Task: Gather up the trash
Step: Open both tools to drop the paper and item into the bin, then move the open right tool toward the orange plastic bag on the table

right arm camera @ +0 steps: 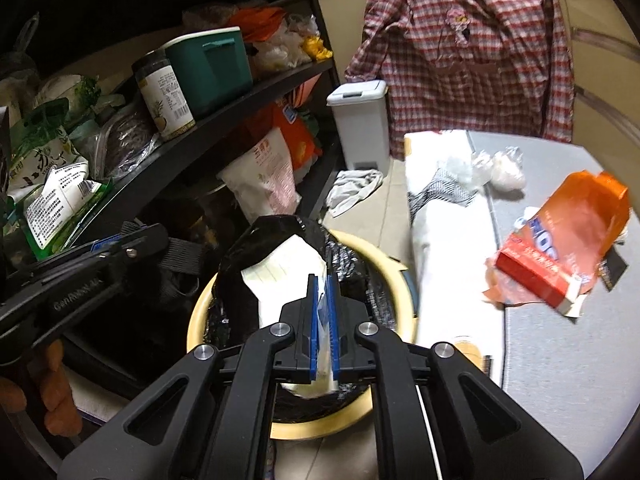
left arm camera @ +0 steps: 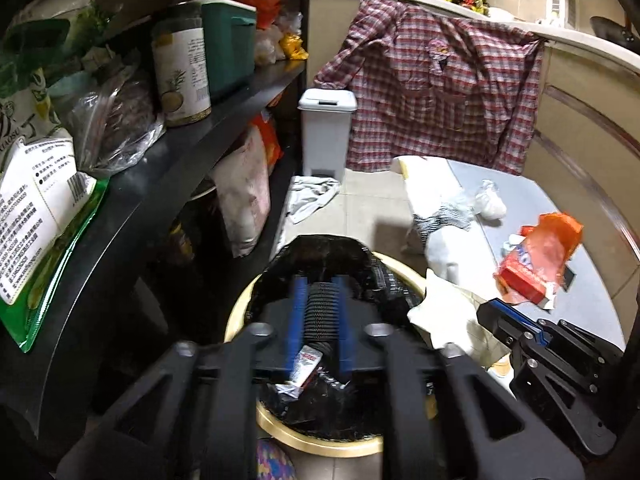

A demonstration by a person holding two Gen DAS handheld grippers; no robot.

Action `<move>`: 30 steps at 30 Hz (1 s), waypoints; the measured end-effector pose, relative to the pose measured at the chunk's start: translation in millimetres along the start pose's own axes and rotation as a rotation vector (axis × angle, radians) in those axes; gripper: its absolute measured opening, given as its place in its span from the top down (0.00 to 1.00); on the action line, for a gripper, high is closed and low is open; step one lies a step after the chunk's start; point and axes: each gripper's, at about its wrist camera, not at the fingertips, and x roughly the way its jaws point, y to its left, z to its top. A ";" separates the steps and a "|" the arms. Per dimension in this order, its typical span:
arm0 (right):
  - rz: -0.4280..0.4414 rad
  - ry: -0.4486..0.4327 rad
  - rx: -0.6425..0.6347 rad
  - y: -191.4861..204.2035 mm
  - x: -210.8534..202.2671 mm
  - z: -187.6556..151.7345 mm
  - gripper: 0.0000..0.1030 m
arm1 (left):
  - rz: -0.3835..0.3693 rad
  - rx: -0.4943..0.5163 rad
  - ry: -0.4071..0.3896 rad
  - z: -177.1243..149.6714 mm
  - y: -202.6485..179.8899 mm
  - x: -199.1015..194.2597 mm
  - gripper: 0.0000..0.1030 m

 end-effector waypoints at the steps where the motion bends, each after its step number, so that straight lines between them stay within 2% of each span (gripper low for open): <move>1: 0.001 0.007 0.001 0.4 1.9 0.3 0.77 | 0.024 -0.002 0.001 -0.6 1.0 1.9 0.39; 2: -0.002 0.008 0.004 0.8 3.7 1.0 0.69 | 0.062 -0.006 -0.006 -1.0 2.3 2.4 0.19; 3: -0.008 0.002 0.014 0.9 4.1 1.3 0.54 | 0.081 -0.010 -0.013 -0.8 2.8 2.0 0.15; 4: -0.016 -0.004 0.021 1.1 4.0 1.9 0.49 | 0.100 -0.011 -0.023 -0.6 3.7 1.0 0.13; 7: -0.041 -0.013 0.005 2.2 2.7 3.5 0.45 | 0.115 0.010 -0.011 1.1 3.5 1.5 0.07; 10: -0.065 -0.021 -0.006 2.0 0.0 3.2 0.42 | 0.142 0.037 -0.022 0.8 2.3 -0.2 0.07; 18: -0.083 -0.049 -0.022 -1.3 -17.9 -1.1 0.36 | 0.150 0.069 -0.044 -2.8 -3.5 -10.9 0.07; 30: -0.116 -0.109 -0.014 -24.0 -66.3 -7.6 0.35 | 0.092 0.083 -0.113 -6.2 -35.7 -38.1 0.07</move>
